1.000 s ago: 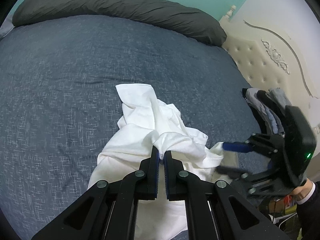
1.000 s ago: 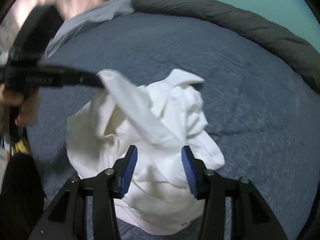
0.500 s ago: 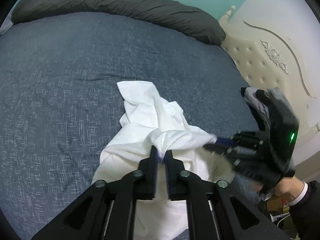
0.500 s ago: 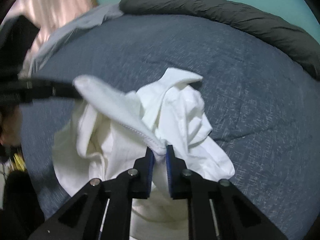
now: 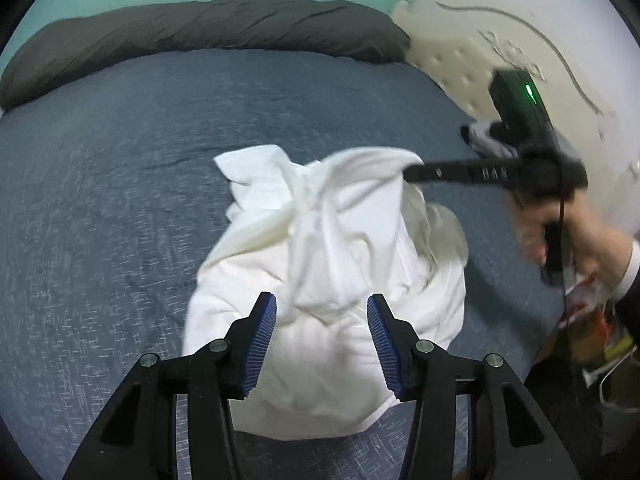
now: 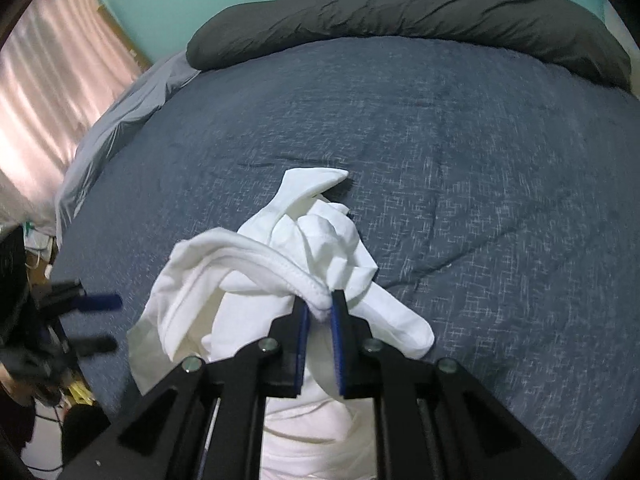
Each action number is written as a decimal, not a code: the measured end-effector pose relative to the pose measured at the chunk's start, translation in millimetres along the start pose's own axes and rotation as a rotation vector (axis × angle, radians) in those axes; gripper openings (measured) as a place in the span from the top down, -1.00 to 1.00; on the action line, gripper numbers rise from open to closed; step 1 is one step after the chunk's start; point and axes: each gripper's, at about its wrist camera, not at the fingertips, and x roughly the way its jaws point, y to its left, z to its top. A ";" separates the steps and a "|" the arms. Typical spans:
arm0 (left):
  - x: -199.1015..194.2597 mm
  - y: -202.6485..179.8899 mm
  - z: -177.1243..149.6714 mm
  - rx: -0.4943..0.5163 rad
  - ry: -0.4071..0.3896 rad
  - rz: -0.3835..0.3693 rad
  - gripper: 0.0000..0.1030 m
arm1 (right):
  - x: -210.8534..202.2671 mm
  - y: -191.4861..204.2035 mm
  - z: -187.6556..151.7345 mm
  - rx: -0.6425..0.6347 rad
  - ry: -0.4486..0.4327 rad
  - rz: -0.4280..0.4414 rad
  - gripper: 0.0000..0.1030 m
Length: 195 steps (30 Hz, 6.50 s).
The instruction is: Fold clothes
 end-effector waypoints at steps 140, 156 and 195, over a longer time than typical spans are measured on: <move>191.8 236.8 320.2 -0.282 0.006 0.230 0.86 | 142.9 -126.9 264.8 0.203 -0.040 -0.103 0.86; 240.7 274.3 292.7 -0.429 0.089 0.147 -0.05 | 198.0 -160.3 255.5 0.309 0.002 0.016 0.75; 50.5 125.7 -37.0 -0.568 -0.131 0.210 -0.17 | 3.5 -87.4 -48.5 0.458 -0.181 0.097 -0.09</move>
